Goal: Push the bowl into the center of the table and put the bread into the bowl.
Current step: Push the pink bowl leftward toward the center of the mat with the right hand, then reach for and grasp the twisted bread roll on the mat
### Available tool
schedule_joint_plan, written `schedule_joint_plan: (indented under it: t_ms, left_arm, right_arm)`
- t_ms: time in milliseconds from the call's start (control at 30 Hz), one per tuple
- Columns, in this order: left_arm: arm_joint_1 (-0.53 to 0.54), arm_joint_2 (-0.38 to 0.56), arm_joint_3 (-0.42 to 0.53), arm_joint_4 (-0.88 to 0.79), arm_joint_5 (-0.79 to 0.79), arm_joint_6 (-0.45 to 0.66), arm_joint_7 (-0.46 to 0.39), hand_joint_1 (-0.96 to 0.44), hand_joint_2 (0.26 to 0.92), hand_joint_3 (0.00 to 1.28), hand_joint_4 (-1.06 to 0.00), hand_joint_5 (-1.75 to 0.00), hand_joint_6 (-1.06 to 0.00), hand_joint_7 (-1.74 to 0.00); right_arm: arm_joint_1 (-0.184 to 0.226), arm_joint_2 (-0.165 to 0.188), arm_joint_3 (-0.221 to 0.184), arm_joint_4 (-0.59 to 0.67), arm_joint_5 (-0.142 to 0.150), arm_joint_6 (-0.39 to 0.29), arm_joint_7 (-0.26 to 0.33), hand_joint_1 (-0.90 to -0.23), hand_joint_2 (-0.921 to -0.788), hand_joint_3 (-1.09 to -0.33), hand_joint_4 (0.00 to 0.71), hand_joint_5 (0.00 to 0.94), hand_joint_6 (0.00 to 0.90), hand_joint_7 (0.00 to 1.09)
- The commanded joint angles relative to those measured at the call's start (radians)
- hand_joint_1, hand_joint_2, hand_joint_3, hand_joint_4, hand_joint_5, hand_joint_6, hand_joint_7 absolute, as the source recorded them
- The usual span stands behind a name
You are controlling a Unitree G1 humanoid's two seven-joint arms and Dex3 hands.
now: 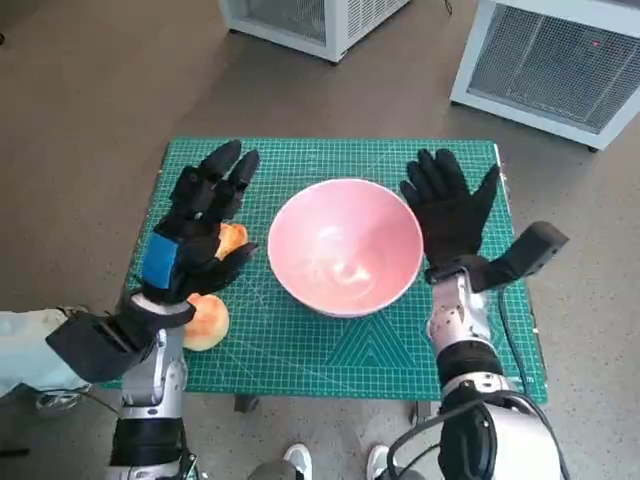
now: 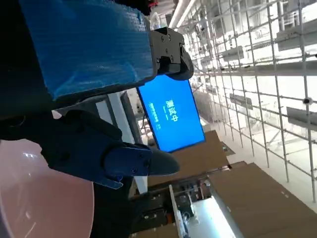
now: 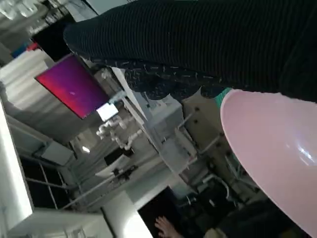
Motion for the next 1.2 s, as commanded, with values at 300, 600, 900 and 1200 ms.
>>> schedule_joint_plan:
  t_ms: [300, 600, 900, 1200]
  left_arm:
    - [0.025, 0.005, 0.006, -0.027, 0.015, -0.018, 0.020, -0.57, 0.921, 0.28, -0.23, 0.00, -0.09, -0.46]
    - [0.004, 0.003, 0.006, -0.008, 0.032, -0.032, 0.033, -0.57, 0.921, 0.29, -0.23, 0.00, -0.08, -0.45]
    - [-0.036, -0.002, -0.006, 0.012, 0.032, -0.022, 0.037, -0.57, 0.921, 0.29, -0.23, 0.00, -0.08, -0.44]
    - [-0.081, -0.002, -0.021, 0.030, 0.030, -0.015, 0.034, -0.57, 0.921, 0.29, -0.23, 0.00, -0.09, -0.44]
  right_arm:
    - [-0.007, -0.034, 0.027, 0.018, -0.061, 0.028, -0.080, -0.646, -0.921, -0.864, 0.316, 0.001, 0.355, 0.25]
    - [-0.003, -0.071, 0.111, -0.021, -0.167, -0.143, -0.099, -0.640, -0.921, -0.846, 0.329, 0.006, 0.357, 0.25]
    - [0.026, -0.097, 0.191, -0.091, -0.225, -0.357, -0.004, -0.698, -0.921, -0.826, 0.321, 0.001, 0.310, 0.23]
    - [0.084, -0.093, 0.243, -0.226, -0.193, -0.499, 0.142, -0.718, -0.921, -0.817, 0.306, 0.000, 0.280, 0.23]
